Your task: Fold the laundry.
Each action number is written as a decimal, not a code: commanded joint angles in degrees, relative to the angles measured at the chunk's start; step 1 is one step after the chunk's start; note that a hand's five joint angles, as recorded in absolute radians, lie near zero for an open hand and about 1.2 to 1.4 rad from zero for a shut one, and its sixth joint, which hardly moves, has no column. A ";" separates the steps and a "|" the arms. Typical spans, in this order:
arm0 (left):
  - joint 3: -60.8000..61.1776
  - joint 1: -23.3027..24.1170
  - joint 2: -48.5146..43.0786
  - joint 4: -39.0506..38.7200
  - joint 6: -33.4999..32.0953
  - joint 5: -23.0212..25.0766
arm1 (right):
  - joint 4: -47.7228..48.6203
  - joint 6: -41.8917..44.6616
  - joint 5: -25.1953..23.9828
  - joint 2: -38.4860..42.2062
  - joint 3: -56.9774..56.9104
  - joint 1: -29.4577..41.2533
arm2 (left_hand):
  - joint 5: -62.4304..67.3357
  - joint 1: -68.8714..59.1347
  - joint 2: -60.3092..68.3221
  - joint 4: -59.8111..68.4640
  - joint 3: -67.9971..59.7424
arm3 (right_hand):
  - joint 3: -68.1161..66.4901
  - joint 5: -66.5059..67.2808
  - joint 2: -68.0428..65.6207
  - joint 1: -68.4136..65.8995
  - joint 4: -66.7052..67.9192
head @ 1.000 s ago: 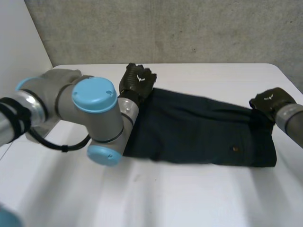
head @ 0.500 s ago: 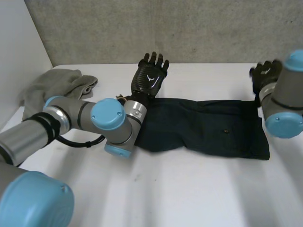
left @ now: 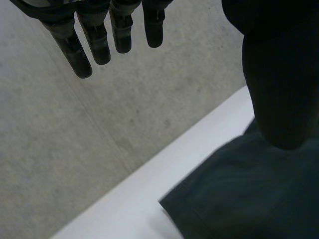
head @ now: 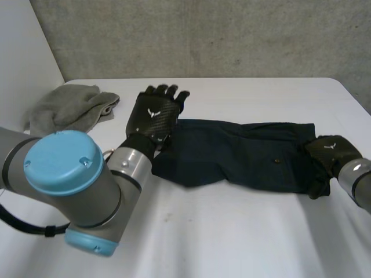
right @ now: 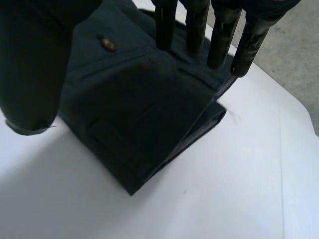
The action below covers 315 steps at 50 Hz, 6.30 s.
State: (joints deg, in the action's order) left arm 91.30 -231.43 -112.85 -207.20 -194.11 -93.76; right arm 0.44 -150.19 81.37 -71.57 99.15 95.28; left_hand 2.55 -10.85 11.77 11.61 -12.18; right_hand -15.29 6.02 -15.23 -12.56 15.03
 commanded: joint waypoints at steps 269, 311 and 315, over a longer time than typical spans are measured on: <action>-11.23 -0.60 2.37 23.68 9.01 12.19 | -13.44 -41.77 -2.01 53.36 -83.64 -0.78 | -1.16 -0.54 -0.38 -0.22 0.79 | -64.71 63.98 -64.77 -67.44 64.97; -10.00 -0.08 1.49 23.86 10.24 12.02 | -15.81 -32.02 -9.30 57.87 -93.44 -19.87 | -0.99 -0.71 -0.21 -0.05 0.62 | 5.29 -6.02 5.23 2.56 -5.03; -9.56 0.01 2.28 23.95 10.24 12.02 | -20.56 -26.32 -6.67 54.62 -91.51 -19.95 | -0.99 -0.71 -0.21 -0.05 0.62 | 5.29 -6.02 5.23 2.56 -5.03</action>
State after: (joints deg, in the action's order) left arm 81.30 -231.55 -111.40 -183.35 -183.83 -81.72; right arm -14.12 -182.69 72.13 -13.12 5.72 75.35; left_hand 2.58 -10.85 11.80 11.64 -12.19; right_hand -12.33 4.13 -12.68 -11.70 13.58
